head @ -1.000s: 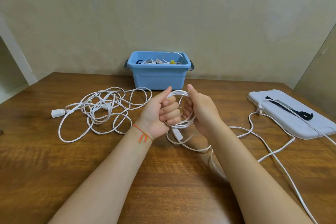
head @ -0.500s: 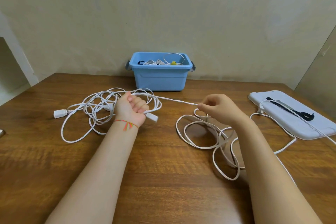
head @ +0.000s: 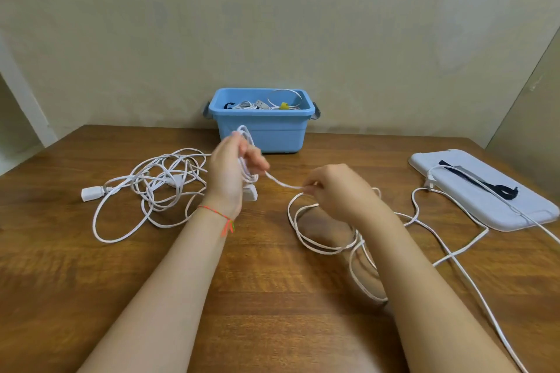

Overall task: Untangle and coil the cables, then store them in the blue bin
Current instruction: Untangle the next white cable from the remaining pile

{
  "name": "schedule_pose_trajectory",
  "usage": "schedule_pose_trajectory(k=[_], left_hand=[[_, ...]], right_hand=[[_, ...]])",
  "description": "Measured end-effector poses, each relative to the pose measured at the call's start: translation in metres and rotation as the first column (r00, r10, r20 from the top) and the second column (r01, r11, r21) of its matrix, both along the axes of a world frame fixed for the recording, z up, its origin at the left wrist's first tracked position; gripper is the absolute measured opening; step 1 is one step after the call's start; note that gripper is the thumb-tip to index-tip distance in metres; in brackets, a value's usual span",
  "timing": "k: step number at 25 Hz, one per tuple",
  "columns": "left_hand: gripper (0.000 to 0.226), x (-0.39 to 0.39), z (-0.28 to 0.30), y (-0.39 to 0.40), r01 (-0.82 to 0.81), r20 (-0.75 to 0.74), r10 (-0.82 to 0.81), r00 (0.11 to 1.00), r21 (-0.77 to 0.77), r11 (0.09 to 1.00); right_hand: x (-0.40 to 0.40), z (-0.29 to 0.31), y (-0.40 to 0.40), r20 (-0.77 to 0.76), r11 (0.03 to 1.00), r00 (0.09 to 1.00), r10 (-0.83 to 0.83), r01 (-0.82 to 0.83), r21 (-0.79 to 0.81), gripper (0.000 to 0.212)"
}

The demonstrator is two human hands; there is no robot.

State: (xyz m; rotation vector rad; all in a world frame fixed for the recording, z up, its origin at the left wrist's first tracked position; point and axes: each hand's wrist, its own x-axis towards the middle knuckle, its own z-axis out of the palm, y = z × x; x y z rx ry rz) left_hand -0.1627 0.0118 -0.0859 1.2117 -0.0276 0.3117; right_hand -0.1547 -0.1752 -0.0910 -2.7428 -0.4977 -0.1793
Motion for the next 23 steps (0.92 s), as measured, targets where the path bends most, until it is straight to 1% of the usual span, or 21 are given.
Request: schedule_pose_trajectory(k=[1,2,3,4,5,6,8,10,11,13,14,15,16,18,19,20,21,22,23], left_hand=[[0.04,-0.004,-0.001,-0.009,-0.004,0.032,-0.002,0.999,0.182,0.983],[0.041,-0.008,-0.004,-0.017,-0.005,0.047,-0.012,0.999,0.347,0.938],[0.042,-0.012,-0.006,-0.023,-0.004,0.048,-0.023,0.999,0.487,0.874],[0.042,-0.013,-0.009,-0.027,-0.002,0.035,-0.024,0.999,0.602,0.799],[0.041,-0.013,-0.012,-0.029,-0.002,0.018,-0.014,1.0,0.684,0.73],[0.04,-0.013,-0.013,-0.029,-0.006,0.011,-0.002,1.0,0.729,0.685],[0.04,-0.012,-0.014,-0.026,-0.018,0.014,0.011,1.0,0.751,0.66],[0.041,-0.009,-0.012,-0.021,-0.03,0.01,0.036,0.999,0.786,0.617],[0.04,-0.007,-0.012,-0.018,-0.021,-0.004,0.043,0.999,0.815,0.58],[0.04,-0.005,-0.011,-0.013,0.03,-0.06,0.04,0.997,0.853,0.521],[0.039,-0.004,-0.011,-0.01,0.064,-0.093,0.033,0.995,0.861,0.504],[0.039,-0.003,-0.011,-0.008,0.095,-0.12,0.021,0.993,0.868,0.487],[0.04,-0.003,-0.01,-0.006,0.128,-0.143,-0.003,0.99,0.873,0.47],[0.042,-0.003,-0.01,-0.004,0.197,-0.183,-0.075,0.98,0.868,0.455],[0.042,-0.003,-0.01,-0.004,0.218,-0.19,-0.106,0.976,0.868,0.446],[0.041,-0.003,-0.01,-0.004,0.228,-0.19,-0.129,0.973,0.874,0.43],[0.04,-0.003,-0.01,-0.004,0.236,-0.192,-0.147,0.97,0.877,0.419],[0.04,-0.004,-0.011,-0.003,0.252,-0.199,-0.166,0.966,0.87,0.423],[0.041,-0.004,-0.012,-0.003,0.281,-0.218,-0.188,0.958,0.848,0.45]], right_hand=[[-0.005,0.0,0.008,0.0,0.998,0.999,0.05,-0.05,-0.033,0.013],[-0.01,0.001,0.015,0.012,0.993,0.994,0.11,-0.109,-0.048,0.014],[-0.015,0.001,0.019,0.03,0.984,0.984,0.175,-0.174,-0.034,0.015],[-0.018,0.003,0.022,0.032,0.974,0.974,0.226,-0.227,0.017,0.015],[-0.021,0.005,0.022,0.018,0.96,0.966,0.258,-0.259,0.109,0.014],[-0.022,0.007,0.022,-0.006,0.939,0.961,0.276,-0.269,0.216,0.014],[-0.022,0.011,0.019,-0.049,0.889,0.953,0.299,-0.259,0.378,0.016],[-0.018,0.013,0.013,-0.095,0.858,0.944,0.317,-0.243,0.452,0.017],[-0.016,0.012,0.008,-0.11,0.856,0.947,0.301,-0.218,0.468,0.019],[-0.01,0.013,-0.001,-0.12,0.9,0.97,0.211,-0.145,0.412,0.019],[-0.009,0.014,-0.007,-0.151,0.916,0.97,0.188,-0.118,0.384,0.015],[-0.008,0.015,-0.011,-0.209,0.907,0.955,0.21,-0.11,0.407,0.007],[-0.008,0.016,-0.015,-0.272,0.876,0.928,0.255,-0.102,0.472,0.004],[-0.005,0.012,-0.022,-0.333,0.779,0.893,0.303,-0.031,0.626,0.015],[-0.004,0.01,-0.025,-0.347,0.73,0.892,0.289,0.029,0.683,0.017],[-0.001,0.01,-0.028,-0.355,0.693,0.903,0.244,0.094,0.715,0.02],[0.002,0.009,-0.03,-0.349,0.686,0.924,0.156,0.153,0.711,0.021],[0.006,0.007,-0.031,-0.317,0.713,0.948,0.026,0.205,0.67,0.021],[0.009,0.005,-0.032,-0.249,0.757,0.961,-0.119,0.251,0.603,0.021]])
